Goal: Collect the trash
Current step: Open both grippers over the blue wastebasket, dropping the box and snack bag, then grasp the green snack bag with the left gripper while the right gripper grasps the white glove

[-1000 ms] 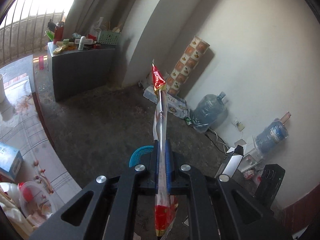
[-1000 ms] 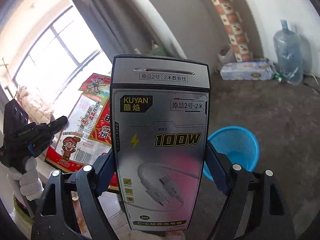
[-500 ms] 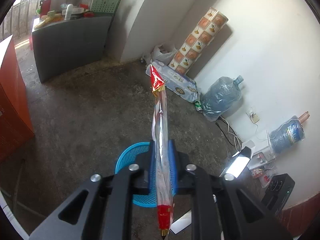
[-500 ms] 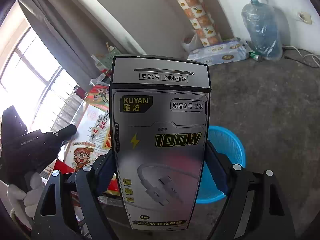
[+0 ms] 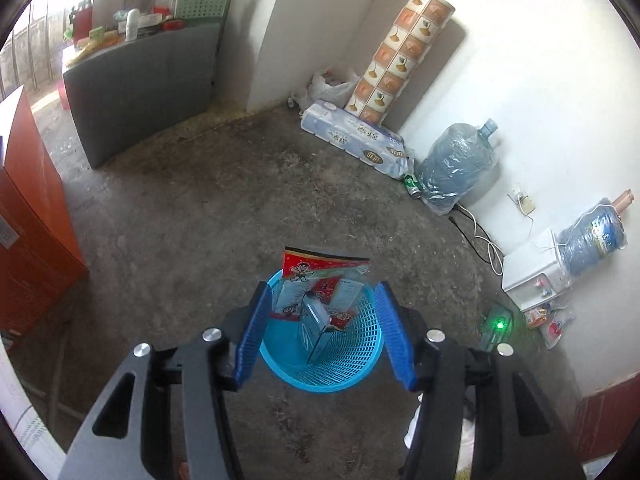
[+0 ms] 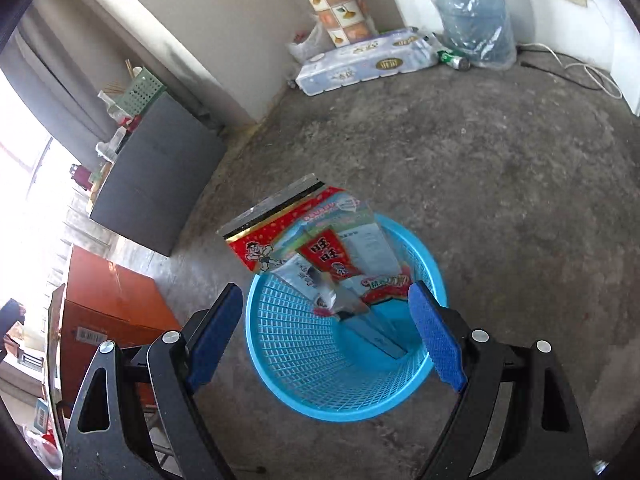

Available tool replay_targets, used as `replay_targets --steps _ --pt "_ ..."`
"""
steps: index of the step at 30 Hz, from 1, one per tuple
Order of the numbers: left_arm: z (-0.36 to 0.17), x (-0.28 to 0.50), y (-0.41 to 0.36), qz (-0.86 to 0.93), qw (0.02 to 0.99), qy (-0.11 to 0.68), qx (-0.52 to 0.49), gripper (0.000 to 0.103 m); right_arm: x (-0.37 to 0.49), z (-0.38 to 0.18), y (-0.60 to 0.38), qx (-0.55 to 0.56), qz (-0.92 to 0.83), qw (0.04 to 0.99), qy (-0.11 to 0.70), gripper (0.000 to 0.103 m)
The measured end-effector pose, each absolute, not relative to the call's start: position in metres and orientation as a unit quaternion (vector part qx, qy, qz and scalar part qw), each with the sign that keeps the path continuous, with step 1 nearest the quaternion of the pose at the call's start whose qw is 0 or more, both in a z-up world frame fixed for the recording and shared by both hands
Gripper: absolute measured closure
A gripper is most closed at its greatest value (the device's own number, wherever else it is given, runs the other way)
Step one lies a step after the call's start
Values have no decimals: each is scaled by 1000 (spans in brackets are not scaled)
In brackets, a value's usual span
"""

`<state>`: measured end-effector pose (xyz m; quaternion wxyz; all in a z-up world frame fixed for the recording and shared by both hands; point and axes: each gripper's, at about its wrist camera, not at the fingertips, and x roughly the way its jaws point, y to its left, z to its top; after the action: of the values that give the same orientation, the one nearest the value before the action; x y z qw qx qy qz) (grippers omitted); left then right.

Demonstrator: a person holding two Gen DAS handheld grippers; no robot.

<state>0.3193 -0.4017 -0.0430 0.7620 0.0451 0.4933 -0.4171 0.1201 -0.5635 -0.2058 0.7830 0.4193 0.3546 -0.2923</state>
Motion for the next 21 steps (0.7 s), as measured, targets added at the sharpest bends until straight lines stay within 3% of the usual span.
replay_targets --steps 11,21 --pt "37 277 -280 -453 775 439 35 49 77 -177 -540 411 -283 796 343 22" --pt "102 226 -102 -429 835 346 5 42 50 -80 -448 309 -229 868 314 19"
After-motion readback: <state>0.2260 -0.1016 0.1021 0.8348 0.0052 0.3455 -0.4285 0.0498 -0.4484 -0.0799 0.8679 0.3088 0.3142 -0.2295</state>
